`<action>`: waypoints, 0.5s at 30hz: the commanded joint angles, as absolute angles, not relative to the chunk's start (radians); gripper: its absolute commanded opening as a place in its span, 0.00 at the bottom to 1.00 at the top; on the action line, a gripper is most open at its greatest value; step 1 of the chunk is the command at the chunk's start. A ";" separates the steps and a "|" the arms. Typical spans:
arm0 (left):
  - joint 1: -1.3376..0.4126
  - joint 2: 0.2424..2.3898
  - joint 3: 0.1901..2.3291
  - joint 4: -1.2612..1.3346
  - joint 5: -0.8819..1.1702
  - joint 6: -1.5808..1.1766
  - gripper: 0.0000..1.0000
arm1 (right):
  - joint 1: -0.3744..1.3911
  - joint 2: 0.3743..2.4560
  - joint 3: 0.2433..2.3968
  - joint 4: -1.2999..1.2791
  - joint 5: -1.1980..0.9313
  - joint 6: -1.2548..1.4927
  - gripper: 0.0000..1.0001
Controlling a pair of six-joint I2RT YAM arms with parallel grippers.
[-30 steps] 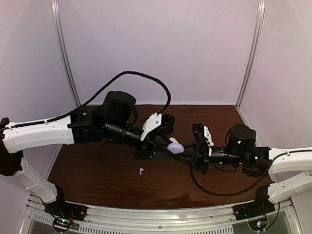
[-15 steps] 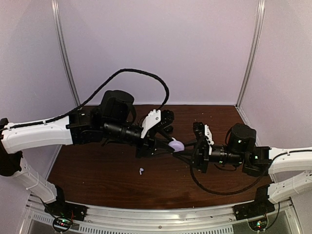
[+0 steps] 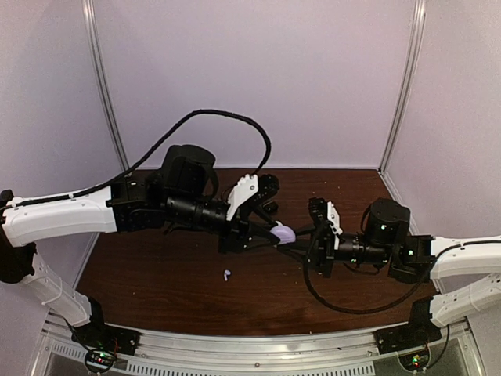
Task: Insert the wireless bluetooth earbuds into the charging case
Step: Open the charging case.
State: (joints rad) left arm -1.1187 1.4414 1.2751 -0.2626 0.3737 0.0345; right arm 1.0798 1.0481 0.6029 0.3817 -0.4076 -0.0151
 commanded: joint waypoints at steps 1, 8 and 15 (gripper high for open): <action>-1.086 1.412 1.292 -0.158 0.313 0.003 0.38 | 1.089 1.062 0.606 0.330 -0.462 -0.043 0.00; -1.085 1.409 1.287 -0.165 0.314 0.003 0.45 | 1.089 1.063 0.606 0.331 -0.458 -0.047 0.00; -1.077 1.404 1.283 -0.163 0.303 0.003 0.45 | 1.089 1.065 0.604 0.329 -0.458 -0.049 0.00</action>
State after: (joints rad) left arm -1.0908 1.4322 1.2751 -0.2310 0.3344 0.0128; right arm 1.0824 1.0618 0.6029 0.3378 -0.4309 -0.0353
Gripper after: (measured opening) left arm 0.452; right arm 0.202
